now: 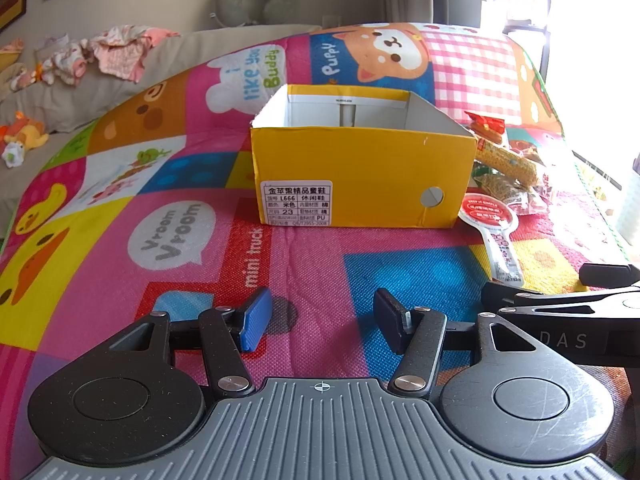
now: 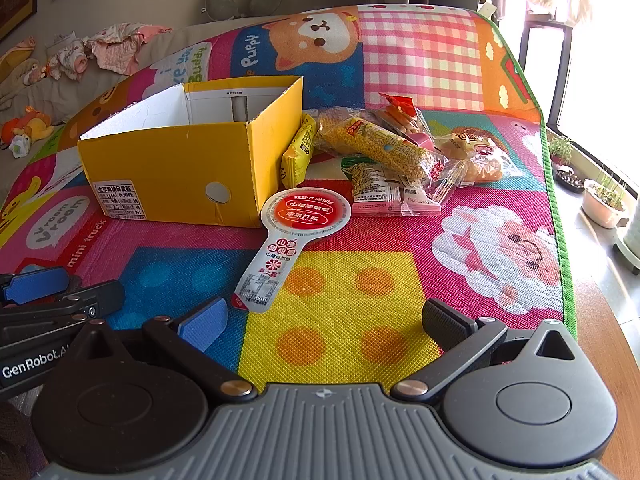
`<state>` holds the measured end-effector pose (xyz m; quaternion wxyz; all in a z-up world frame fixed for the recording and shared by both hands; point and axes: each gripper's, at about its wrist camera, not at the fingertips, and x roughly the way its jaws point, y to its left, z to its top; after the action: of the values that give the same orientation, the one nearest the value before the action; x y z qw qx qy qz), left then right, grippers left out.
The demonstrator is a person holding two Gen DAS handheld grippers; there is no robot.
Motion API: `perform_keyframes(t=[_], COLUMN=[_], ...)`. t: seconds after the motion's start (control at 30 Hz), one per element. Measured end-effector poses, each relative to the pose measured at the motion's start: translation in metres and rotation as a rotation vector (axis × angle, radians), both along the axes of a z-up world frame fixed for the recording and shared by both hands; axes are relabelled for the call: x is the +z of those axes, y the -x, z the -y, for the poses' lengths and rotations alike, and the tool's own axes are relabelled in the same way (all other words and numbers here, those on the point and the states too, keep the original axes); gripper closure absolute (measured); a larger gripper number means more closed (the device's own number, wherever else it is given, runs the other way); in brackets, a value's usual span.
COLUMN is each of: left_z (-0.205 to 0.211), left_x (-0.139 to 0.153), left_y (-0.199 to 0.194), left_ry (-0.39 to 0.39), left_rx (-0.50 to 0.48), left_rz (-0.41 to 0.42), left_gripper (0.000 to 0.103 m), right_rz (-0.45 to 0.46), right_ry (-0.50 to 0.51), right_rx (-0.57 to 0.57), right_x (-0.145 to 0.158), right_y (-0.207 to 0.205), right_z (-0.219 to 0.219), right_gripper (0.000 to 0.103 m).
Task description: Organize objects
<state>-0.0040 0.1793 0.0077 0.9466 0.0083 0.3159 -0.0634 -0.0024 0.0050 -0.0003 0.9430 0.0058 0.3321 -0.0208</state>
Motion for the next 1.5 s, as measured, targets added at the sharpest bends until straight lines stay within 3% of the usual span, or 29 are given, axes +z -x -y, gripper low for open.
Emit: perform_keyframes(t=[0.47, 0.67, 1.5], left_z=[0.0, 0.001, 0.003], left_x=[0.0, -0.001, -0.001], left_y=[0.0, -0.003, -0.002], left_ry=[0.003, -0.006, -0.021], left_rx=[0.0, 0.003, 0.004], left_rz=[0.0, 0.001, 0.002], left_gripper=[0.041, 0.041, 0.04], right_rz=[0.002, -0.064, -0.116], right_ry=[-0.011, -0.021, 0.002], right_rx=[0.011, 0.096, 0.113], right_x=[0.0, 0.006, 0.008], right_y=[-0.003, -0.001, -0.003], right_z=[0.002, 0.011, 0.009], right_gripper=[0.0, 0.0, 0.0])
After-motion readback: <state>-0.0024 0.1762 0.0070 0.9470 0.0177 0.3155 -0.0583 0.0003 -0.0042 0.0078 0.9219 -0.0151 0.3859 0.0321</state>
